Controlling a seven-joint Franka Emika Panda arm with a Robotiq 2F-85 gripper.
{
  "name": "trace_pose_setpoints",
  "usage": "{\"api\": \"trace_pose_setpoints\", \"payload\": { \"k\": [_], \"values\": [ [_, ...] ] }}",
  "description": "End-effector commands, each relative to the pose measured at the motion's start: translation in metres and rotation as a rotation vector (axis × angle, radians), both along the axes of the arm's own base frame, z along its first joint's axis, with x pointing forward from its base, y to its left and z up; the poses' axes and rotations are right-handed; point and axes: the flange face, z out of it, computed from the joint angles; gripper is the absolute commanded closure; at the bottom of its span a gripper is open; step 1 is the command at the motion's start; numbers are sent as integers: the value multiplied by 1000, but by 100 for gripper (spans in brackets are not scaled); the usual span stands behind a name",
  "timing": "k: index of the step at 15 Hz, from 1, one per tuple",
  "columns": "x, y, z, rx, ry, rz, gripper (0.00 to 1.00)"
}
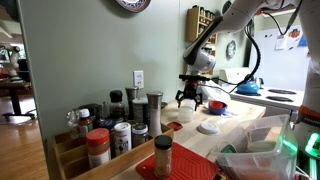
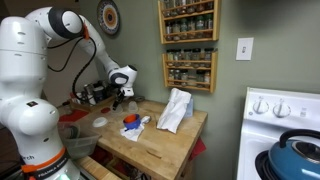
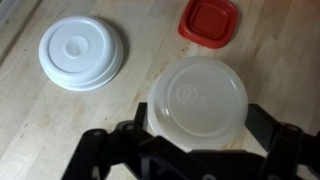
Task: Put the transparent bowl upright and put the lid on it
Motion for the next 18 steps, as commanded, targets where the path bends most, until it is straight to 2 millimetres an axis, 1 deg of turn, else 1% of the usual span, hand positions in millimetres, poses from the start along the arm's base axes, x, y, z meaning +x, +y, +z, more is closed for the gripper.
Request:
{"api": "trace_pose_setpoints", "payload": {
  "k": [1, 5, 6, 7, 8, 9, 11, 14, 16, 18],
  "values": [
    [-5, 2, -10, -5, 14, 17, 0],
    [-5, 5, -16, 38, 33, 15, 0],
    [-5, 5, -17, 35, 40, 9, 15],
    [-5, 4, -17, 36, 63, -8, 26],
    [-5, 3, -15, 15, 79, -32, 34],
    [-5, 2, -10, -9, 101, -60, 35],
    [-6, 5, 7, -78, 131, -114, 35],
    [-12, 8, 28, -239, 173, -144, 35],
    [-13, 17, 45, -355, 193, -141, 35],
    [-17, 27, 58, -472, 197, -125, 35]
  ]
}}
